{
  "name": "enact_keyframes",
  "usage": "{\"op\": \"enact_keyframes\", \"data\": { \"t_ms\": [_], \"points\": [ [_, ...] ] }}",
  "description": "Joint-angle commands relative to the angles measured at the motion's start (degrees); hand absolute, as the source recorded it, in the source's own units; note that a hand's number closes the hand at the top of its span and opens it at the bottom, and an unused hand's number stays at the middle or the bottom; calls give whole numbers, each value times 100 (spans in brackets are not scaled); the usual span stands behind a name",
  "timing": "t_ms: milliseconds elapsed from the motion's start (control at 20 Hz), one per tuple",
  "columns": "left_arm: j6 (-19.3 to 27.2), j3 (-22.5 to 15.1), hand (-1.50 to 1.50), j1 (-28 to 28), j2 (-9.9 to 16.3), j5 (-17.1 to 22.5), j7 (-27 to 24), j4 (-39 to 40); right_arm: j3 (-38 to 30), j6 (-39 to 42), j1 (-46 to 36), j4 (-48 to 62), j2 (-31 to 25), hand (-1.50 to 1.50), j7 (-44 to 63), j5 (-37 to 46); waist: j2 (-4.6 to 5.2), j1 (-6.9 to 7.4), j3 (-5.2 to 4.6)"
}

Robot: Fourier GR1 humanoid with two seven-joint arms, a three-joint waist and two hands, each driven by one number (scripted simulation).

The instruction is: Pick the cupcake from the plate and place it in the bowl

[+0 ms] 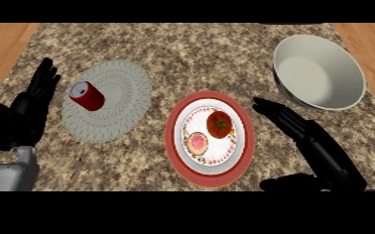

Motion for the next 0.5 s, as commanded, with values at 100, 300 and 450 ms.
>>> {"op": "enact_keyframes", "data": {
  "t_ms": [100,300,450],
  "points": [
    [38,-63,0,327,-205,-238,-24,-360,-151,780,-895,-526,320,-150,1409,186,0,76,-1],
    [-6,-47,0,-238,-213,-153,341,-128,-3,1505,-2487,115,770,-150,2525,0,13,150,-7],
    [-148,51,0,-293,-155,-123,72,152,357,2211,-2754,477,557,-150,2670,69,27,141,-14]
  ]
}}
